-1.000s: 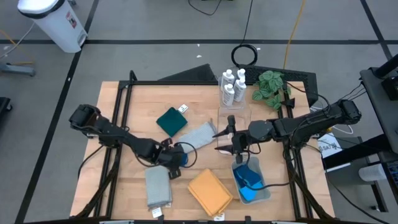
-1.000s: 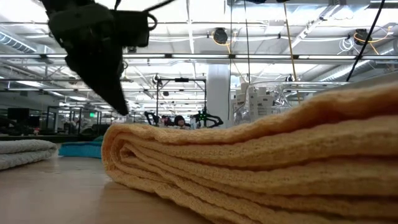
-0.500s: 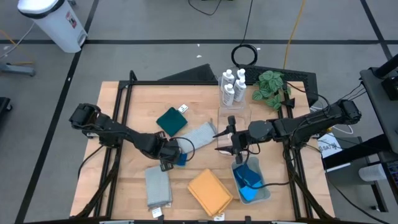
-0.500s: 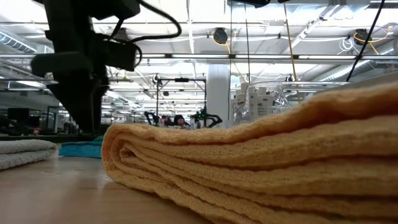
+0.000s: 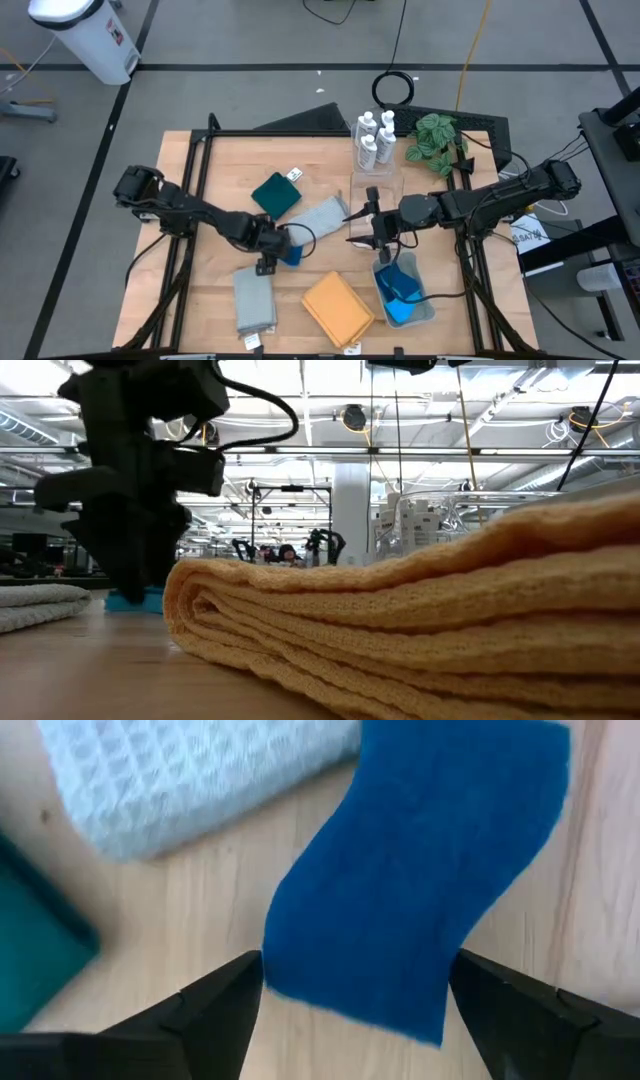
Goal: Pick & Place Kitchen Items
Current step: Put the blue sponge into the gray bin
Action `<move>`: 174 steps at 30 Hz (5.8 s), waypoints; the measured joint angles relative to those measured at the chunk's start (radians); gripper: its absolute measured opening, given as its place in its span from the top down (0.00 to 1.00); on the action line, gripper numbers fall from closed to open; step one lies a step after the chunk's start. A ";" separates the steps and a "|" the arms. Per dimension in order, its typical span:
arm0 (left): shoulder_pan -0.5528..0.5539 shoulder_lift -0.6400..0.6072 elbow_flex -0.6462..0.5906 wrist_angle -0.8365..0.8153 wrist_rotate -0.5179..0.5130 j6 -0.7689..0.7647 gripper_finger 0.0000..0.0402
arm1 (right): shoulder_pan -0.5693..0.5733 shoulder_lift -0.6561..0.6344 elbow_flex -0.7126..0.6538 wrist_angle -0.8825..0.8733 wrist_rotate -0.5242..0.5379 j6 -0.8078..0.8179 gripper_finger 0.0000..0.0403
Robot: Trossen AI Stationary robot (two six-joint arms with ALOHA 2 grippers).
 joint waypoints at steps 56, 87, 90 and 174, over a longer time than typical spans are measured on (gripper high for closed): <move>-0.103 -0.343 -0.090 0.501 -0.773 0.170 0.93 | -0.013 0.001 -0.001 0.032 0.064 0.001 0.51; -0.091 -0.163 -0.069 0.849 -0.898 0.548 0.92 | -0.109 0.237 -0.001 0.401 0.100 0.266 0.51; -0.085 -0.163 -0.069 0.850 -0.897 0.545 0.92 | -0.124 0.249 0.001 0.421 0.050 0.269 0.51; 0.027 -0.163 -0.069 0.769 -0.504 0.158 0.18 | 0.486 -0.002 0.104 -0.942 0.082 0.541 1.00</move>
